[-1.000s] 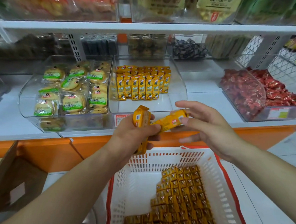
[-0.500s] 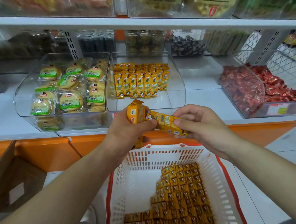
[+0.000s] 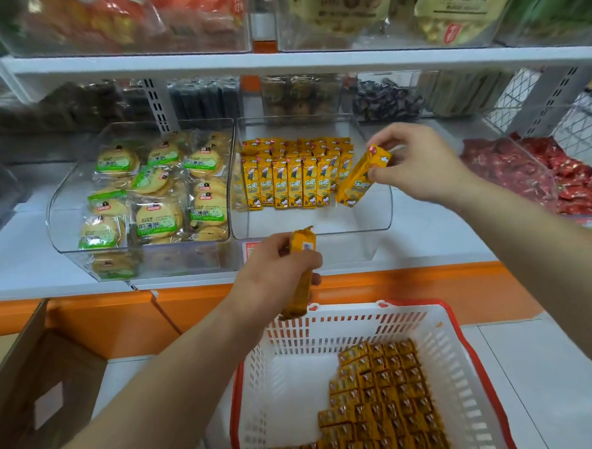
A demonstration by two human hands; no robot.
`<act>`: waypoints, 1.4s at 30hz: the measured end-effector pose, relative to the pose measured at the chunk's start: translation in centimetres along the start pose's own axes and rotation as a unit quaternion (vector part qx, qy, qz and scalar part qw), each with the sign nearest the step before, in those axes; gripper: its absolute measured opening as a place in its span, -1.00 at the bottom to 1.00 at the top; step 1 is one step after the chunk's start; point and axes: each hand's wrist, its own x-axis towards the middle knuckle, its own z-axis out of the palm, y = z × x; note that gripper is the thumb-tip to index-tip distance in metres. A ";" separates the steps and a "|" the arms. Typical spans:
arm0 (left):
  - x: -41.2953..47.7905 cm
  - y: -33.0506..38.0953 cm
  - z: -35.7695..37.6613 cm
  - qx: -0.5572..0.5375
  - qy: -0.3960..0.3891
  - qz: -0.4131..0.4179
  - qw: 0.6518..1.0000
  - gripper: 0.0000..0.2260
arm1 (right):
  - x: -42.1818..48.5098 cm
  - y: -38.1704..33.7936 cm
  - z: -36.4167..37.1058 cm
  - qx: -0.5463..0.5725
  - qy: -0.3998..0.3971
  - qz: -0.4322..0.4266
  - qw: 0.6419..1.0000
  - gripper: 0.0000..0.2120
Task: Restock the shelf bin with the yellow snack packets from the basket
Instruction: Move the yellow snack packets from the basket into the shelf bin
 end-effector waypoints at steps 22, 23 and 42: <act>2.6 1.5 -2.8 -0.046 0.015 0.068 0.997 -0.66 | 12.8 3.7 4.8 -0.352 -0.152 0.037 0.923 -0.55; 2.4 1.5 -2.7 -0.044 0.016 0.067 0.997 -0.65 | 12.0 3.3 4.5 -0.352 -0.131 0.037 0.926 -0.53; -2.0 0.2 4.2 0.141 -0.019 0.166 0.976 -0.62 | -12.4 -3.5 0.2 0.232 -0.133 0.132 0.954 -0.79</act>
